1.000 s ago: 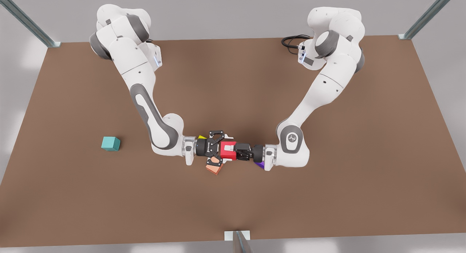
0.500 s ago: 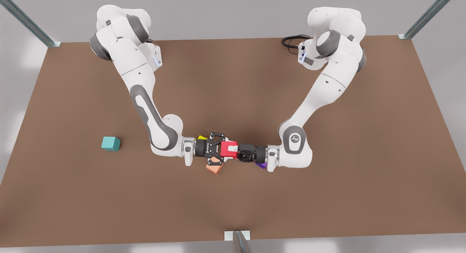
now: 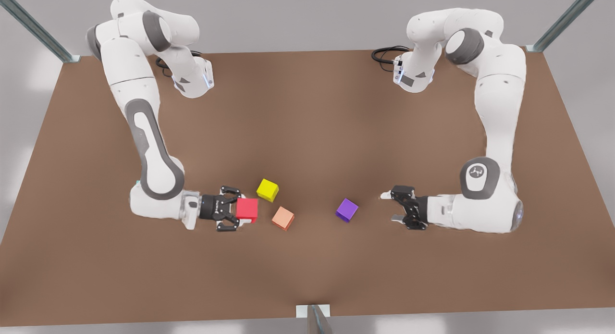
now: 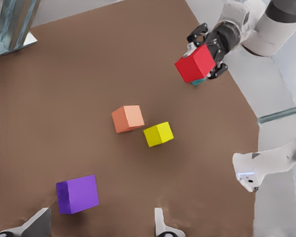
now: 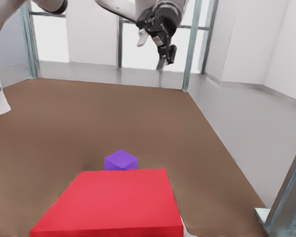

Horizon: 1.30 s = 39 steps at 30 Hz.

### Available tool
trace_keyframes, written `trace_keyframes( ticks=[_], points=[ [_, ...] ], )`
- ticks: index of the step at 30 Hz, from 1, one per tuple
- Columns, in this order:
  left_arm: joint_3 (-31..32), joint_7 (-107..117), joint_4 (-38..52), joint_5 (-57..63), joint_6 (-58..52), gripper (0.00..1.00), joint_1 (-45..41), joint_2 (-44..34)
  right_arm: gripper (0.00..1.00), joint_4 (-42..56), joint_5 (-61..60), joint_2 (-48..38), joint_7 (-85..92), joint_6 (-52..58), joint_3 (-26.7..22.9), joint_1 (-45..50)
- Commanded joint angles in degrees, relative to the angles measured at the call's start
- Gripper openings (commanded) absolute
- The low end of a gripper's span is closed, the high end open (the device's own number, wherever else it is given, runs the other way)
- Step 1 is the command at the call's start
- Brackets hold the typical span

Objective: Pick up red wooden cube and pass to hand red wooden cube and place in blue wooden cube

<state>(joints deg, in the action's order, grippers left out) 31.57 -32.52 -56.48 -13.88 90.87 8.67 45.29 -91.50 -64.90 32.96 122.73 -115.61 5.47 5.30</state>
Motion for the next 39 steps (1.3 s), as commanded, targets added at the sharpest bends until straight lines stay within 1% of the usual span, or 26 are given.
trace_keyframes(
  ticks=[1,2,3,4,5,6,7,8,9,10,12,14,15,16,17,20,26,32,35,39],
  points=[
    [0.07,23.47,0.85,36.72,-27.06,1.0,0.2,-5.64,0.47,0.0,32.37,-1.67,-27.37,1.97,-3.1,-0.29],
    [0.07,23.55,0.85,38.67,-26.98,1.0,0.64,-6.44,0.47,0.18,40.54,-2.11,-27.55,1.97,-5.82,-0.29],
    [-0.19,23.64,0.85,38.84,-26.98,1.0,0.73,-6.44,0.47,-1.05,48.27,-3.69,-31.66,1.53,-7.14,0.33],
    [-0.1,23.73,0.85,39.2,-27.06,1.0,0.64,-8.19,0.47,-3.16,50.57,-5.1,-36.16,1.18,-7.85,-0.2],
    [-8.77,23.47,-5.45,37.36,-20.75,1.0,-4.62,-15.12,0.47,-3.25,55.13,-5.8,-40.9,1.0,-9.34,-0.2],
    [-27.32,22.94,-25.93,19.62,-3.27,1.0,-12.61,-29.71,0.47,-3.6,59.01,-6.42,-44.42,1.0,-10.39,-0.29],
    [-31.83,16.26,-29.56,19.77,-1.66,1.0,-16.93,-32.19,0.46,-3.78,62.61,-6.77,-45.65,0.65,-11.1,-0.29],
    [-31.83,16.35,-28.78,19.07,-4.74,1.0,-16.94,-32.63,0.46,-4.04,64.46,-6.77,-48.9,-0.14,-13.03,-0.2],
    [-31.39,16.35,-26.75,17.93,-7.02,1.0,-16.67,-31.84,0.46,-7.46,65.52,-8.35,-50.31,-6.19,-14.7,-0.29],
    [-31.39,16.43,-26.75,17.58,-7.38,1.0,-16.67,-31.84,0.46,-10.8,65.6,-9.58,-50.31,-10.33,-15.58,-0.2],
    [-31.04,16.44,-26.93,17.49,-8.7,1.0,-17.03,-31.23,0.46,-12.83,65.87,-10.72,-51.54,-10.34,-16.72,-0.29],
    [-31.04,16.44,-26.84,17.31,-5.53,1.0,-17.11,-30.26,0.46,-16.87,67.01,-13.19,-55.06,-10.42,-17.69,-0.29],
    [-31.13,16.44,-26.84,15.65,-5.62,1.0,-16.67,-30.26,0.46,-17.66,67.01,-13.63,-55.06,-11.21,-18.48,-0.38],
    [-31.13,16.44,-26.84,15.29,-5.62,1.0,-16.67,-30.26,0.46,-20.03,67.1,-14.42,-55.06,-14.55,-19.54,-0.38],
    [-31.13,16.44,-26.84,15.29,-5.62,1.0,-16.15,-29.65,0.46,-22.67,67.1,-15.12,-55.06,-17.72,-19.63,-1.08],
    [-31.13,16.44,-27.02,15.47,-5.97,1.0,-15.79,-29.65,0.46,-26.8,67.01,-15.82,-55.06,-22.2,-20.06,-1.61],
    [-31.13,16.44,-27.28,15.47,-6.85,1.0,-15.79,-29.38,0.46,-31.02,67.01,-15.74,-55.32,-27.12,-20.15,-2.39],
    [-31.13,16.44,-27.28,15.47,-7.9,1.0,-15.79,-28.59,0.46,-34.45,67.01,-16.35,-55.93,-28.62,-20.24,-2.4],
    [-31.13,16.79,-27.28,15.46,-7.99,1.0,-15.79,-28.59,0.46,-36.47,67.01,-16.18,-56.11,-31.43,-20.24,-2.4],
    [-31.21,16.79,-27.28,15.46,-8.78,1.0,-15.79,-28.5,0.47,-36.91,67.01,-15.82,-56.11,-31.69,-20.24,-2.57]
  ],
)
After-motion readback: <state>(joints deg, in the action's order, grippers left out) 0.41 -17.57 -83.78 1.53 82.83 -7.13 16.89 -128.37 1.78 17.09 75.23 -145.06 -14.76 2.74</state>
